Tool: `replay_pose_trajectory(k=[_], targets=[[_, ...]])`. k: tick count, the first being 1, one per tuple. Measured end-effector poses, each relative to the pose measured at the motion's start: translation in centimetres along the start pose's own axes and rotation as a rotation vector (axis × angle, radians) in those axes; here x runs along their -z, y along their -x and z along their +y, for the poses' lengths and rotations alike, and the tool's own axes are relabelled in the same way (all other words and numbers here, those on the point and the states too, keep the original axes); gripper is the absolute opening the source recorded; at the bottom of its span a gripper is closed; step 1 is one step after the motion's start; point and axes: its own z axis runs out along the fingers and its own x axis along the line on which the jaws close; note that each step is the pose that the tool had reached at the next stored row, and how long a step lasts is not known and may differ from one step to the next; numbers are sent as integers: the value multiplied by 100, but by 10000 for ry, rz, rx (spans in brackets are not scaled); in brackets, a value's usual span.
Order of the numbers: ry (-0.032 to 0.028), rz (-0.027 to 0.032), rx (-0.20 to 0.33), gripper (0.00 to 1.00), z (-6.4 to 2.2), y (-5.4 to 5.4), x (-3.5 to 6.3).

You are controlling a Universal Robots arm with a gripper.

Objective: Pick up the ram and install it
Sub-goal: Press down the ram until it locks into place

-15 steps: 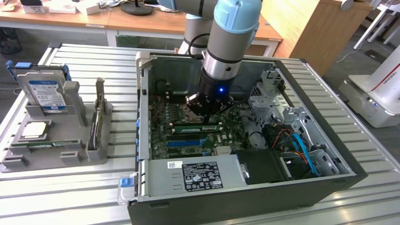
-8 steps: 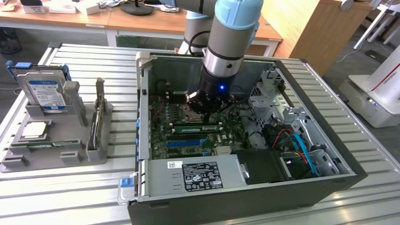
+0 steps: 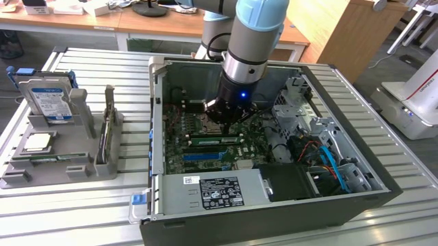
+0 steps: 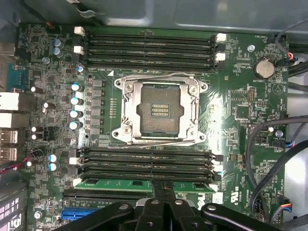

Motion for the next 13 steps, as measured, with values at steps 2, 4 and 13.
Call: replay_pose_trajectory(k=[2,4,13], targets=[[3,156,-6,11,0,-1,1],[3,262,-10,11,0,-1,2],[13,354,-12,11,2,0,54]])
